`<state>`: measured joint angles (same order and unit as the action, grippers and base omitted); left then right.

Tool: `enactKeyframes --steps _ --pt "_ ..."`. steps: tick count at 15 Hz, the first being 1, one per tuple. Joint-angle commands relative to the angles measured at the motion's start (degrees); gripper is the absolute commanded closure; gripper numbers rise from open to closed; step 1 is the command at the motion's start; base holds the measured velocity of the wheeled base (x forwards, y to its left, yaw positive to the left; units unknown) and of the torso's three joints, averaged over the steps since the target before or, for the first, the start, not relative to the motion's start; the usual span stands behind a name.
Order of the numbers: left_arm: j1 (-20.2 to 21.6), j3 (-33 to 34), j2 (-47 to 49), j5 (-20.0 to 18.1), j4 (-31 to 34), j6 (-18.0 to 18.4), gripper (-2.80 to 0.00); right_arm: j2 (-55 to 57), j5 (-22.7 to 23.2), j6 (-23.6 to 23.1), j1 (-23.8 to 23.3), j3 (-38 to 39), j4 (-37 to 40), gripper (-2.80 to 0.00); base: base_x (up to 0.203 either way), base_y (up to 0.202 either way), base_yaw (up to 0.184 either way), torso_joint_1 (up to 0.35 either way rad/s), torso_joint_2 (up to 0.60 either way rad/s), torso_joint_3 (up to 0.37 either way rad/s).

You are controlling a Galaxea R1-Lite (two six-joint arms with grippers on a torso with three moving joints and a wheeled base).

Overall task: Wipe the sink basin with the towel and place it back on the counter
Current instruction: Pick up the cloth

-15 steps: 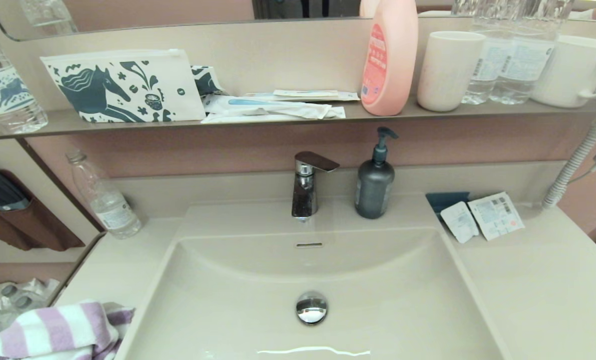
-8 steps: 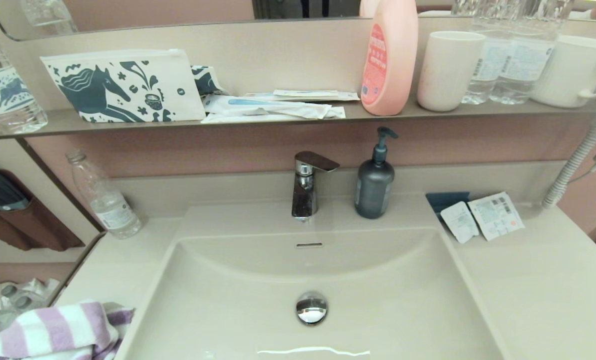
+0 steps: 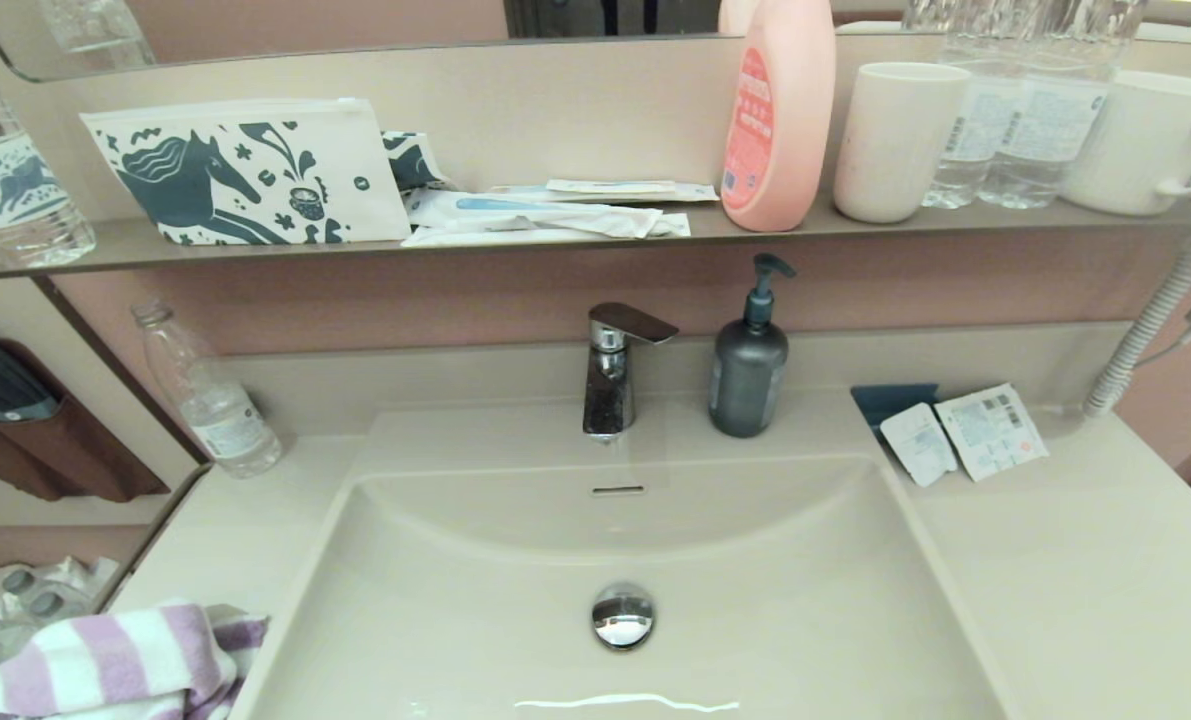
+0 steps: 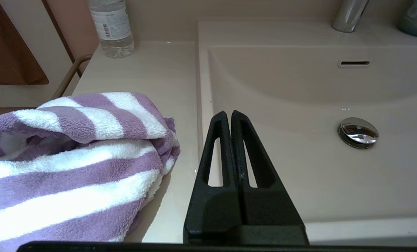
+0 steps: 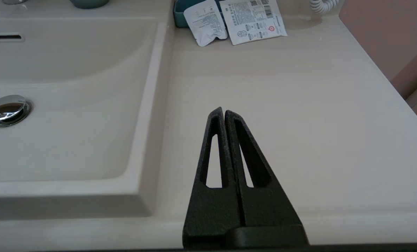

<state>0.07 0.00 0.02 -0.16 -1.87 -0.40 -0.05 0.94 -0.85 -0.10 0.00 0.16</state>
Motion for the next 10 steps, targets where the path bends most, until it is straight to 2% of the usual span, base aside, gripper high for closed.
enactKeyframes --steps 1,3,5,8,10 --pt "0.10 0.00 -0.02 0.03 -0.07 0.01 0.00 0.05 0.03 -0.03 0.01 0.00 0.02 0.00 0.000 0.000 0.000 0.000 0.00 0.000" --pt "0.07 -1.73 -0.01 -0.07 0.01 -0.01 0.00 0.05 0.03 -0.03 0.01 0.00 0.01 0.00 0.000 0.000 0.000 0.000 0.00 0.000" --pt "0.03 -7.45 3.52 -0.67 0.67 -0.74 0.00 0.05 0.03 -0.03 0.01 0.00 0.02 0.00 0.000 0.000 0.000 0.000 0.00 0.000" --pt "0.07 -11.67 16.53 -0.22 1.59 -1.07 0.00 0.05 0.03 -0.03 0.01 0.00 -0.07 0.00 0.000 0.000 0.000 0.000 0.00 0.000" --pt "0.29 -14.49 24.37 2.52 6.18 -0.89 0.00 0.05 0.03 -0.03 0.01 0.00 -0.05 0.00 0.000 0.000 0.000 0.000 0.00 0.000"
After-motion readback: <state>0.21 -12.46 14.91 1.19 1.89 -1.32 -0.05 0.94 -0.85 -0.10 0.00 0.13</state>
